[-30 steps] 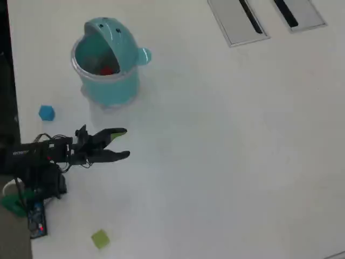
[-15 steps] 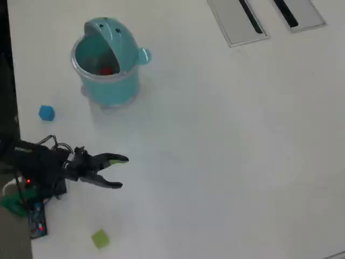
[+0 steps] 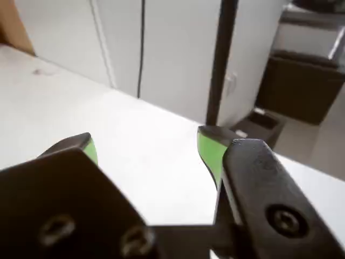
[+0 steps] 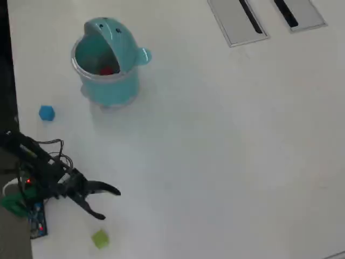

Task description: Grasp RGB lego blocks and put them in the bin one by one.

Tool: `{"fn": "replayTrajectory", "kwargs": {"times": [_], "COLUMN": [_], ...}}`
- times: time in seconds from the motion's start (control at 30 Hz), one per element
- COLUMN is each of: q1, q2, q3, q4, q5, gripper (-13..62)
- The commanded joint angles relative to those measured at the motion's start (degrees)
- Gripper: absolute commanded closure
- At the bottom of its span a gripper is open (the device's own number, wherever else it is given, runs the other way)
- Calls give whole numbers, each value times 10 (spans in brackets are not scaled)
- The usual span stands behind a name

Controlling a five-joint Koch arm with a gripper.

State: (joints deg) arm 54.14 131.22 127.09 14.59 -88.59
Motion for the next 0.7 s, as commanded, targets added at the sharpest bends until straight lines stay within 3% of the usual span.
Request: {"fn": "replayTrajectory", "kwargs": {"times": [0.0, 0.67], "q1": [28, 158], "q2": [38, 4], "q3": [-19, 258], "q4": [-52, -313], "q5": [-13, -199], "gripper": [143, 143]}}
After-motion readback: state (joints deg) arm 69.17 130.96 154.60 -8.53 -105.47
